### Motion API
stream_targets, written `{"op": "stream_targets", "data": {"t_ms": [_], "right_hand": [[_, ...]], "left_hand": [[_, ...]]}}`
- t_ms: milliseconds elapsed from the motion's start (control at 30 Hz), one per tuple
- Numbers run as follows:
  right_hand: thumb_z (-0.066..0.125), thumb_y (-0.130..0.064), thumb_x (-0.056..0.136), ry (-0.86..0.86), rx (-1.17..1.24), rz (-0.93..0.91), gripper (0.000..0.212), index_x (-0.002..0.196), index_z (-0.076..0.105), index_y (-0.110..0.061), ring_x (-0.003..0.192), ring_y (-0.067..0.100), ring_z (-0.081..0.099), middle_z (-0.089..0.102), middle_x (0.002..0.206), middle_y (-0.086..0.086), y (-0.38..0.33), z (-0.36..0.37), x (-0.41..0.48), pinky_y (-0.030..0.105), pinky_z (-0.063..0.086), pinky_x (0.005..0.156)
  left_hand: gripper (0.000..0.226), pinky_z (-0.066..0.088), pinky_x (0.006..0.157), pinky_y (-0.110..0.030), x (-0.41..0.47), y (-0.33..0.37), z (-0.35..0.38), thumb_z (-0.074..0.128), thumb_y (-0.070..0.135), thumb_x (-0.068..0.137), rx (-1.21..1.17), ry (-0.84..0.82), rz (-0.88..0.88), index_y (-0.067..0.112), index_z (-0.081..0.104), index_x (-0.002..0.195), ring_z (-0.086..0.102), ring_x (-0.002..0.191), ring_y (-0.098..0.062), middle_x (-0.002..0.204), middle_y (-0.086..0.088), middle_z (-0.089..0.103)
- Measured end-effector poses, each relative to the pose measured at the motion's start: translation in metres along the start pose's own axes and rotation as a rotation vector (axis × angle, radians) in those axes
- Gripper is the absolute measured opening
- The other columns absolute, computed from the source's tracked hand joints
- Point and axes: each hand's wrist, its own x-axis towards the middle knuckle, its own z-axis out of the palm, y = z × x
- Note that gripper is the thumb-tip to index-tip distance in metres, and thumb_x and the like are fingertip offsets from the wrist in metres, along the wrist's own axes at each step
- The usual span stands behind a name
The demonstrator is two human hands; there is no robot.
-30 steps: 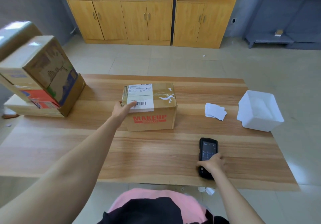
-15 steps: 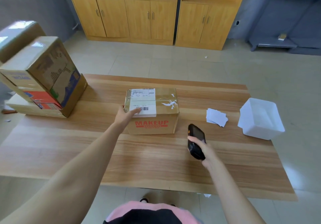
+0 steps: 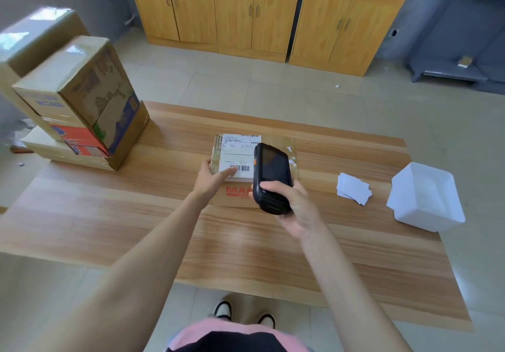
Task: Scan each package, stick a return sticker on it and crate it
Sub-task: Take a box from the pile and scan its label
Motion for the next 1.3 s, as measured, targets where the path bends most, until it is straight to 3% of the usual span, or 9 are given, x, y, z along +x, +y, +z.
{"op": "stream_targets", "data": {"t_ms": [200, 333, 533, 700, 867, 1000, 1133, 1300], "right_hand": [[0.076, -0.002, 0.048, -0.034, -0.104, 0.094, 0.081, 0.126, 0.052, -0.006, 0.087, 0.032, 0.064, 0.066, 0.099, 0.014, 0.018, 0.015, 0.000, 0.039, 0.057, 0.075], [0.073, -0.004, 0.048, -0.032, -0.201, 0.129, 0.075, 0.121, 0.055, -0.012, 0.082, 0.022, 0.065, 0.067, 0.096, 0.006, 0.026, 0.023, -0.004, 0.028, 0.053, 0.061], [0.071, -0.005, 0.043, 0.009, -0.250, 0.132, 0.077, 0.118, 0.055, -0.015, 0.083, 0.021, 0.065, 0.069, 0.092, 0.004, 0.037, 0.027, -0.006, 0.034, 0.054, 0.071], [0.071, -0.005, 0.043, 0.016, -0.265, 0.134, 0.075, 0.116, 0.057, -0.015, 0.079, 0.019, 0.066, 0.070, 0.087, 0.002, 0.037, 0.025, -0.011, 0.028, 0.051, 0.064], [0.071, -0.005, 0.043, 0.004, -0.271, 0.146, 0.076, 0.118, 0.056, -0.015, 0.079, 0.019, 0.066, 0.069, 0.090, 0.003, 0.035, 0.021, -0.015, 0.030, 0.052, 0.065], [0.071, -0.005, 0.044, -0.009, -0.276, 0.141, 0.077, 0.119, 0.056, -0.017, 0.081, 0.019, 0.066, 0.070, 0.093, 0.003, 0.034, 0.020, -0.017, 0.029, 0.052, 0.064], [0.071, -0.005, 0.045, -0.019, -0.273, 0.135, 0.077, 0.119, 0.056, -0.018, 0.084, 0.019, 0.066, 0.070, 0.094, 0.004, 0.032, 0.019, -0.017, 0.028, 0.052, 0.066], [0.072, -0.006, 0.045, -0.032, -0.266, 0.130, 0.081, 0.122, 0.053, -0.019, 0.085, 0.019, 0.066, 0.069, 0.096, 0.003, 0.034, 0.018, -0.018, 0.028, 0.052, 0.064]], "left_hand": [[0.070, 0.039, 0.088, -0.028, -0.006, 0.003, -0.001, 0.071, 0.020, 0.083, -0.021, -0.033, 0.012, 0.007, 0.029, 0.138, 0.051, 0.106, -0.017, 0.126, -0.007, 0.052], [0.079, 0.039, 0.089, -0.029, -0.008, 0.001, -0.004, 0.071, 0.020, 0.082, -0.007, -0.089, 0.023, 0.008, 0.022, 0.144, 0.050, 0.109, -0.018, 0.131, -0.009, 0.048], [0.076, 0.042, 0.081, -0.028, -0.011, 0.004, -0.009, 0.062, 0.010, 0.088, 0.024, -0.165, -0.001, 0.017, 0.015, 0.147, 0.051, 0.103, -0.019, 0.134, -0.009, 0.048], [0.081, 0.041, 0.099, -0.039, -0.015, 0.005, -0.012, 0.064, 0.006, 0.085, 0.040, -0.195, -0.019, 0.017, 0.013, 0.147, 0.046, 0.126, -0.031, 0.135, -0.012, 0.048], [0.083, 0.038, 0.104, -0.043, -0.016, 0.007, -0.011, 0.066, 0.009, 0.084, 0.039, -0.195, -0.033, 0.017, 0.013, 0.148, 0.045, 0.127, -0.031, 0.137, -0.012, 0.047], [0.086, 0.040, 0.099, -0.038, -0.018, 0.007, -0.012, 0.068, 0.013, 0.084, 0.037, -0.198, -0.038, 0.018, 0.013, 0.148, 0.047, 0.125, -0.028, 0.138, -0.010, 0.046], [0.081, 0.039, 0.102, -0.042, -0.018, 0.009, -0.010, 0.065, 0.008, 0.085, 0.041, -0.185, -0.035, 0.018, 0.014, 0.148, 0.047, 0.125, -0.031, 0.136, -0.012, 0.047], [0.079, 0.041, 0.088, -0.030, -0.018, 0.009, -0.010, 0.062, 0.005, 0.087, 0.034, -0.193, -0.023, 0.019, 0.014, 0.148, 0.050, 0.103, -0.016, 0.135, -0.009, 0.048]]}}
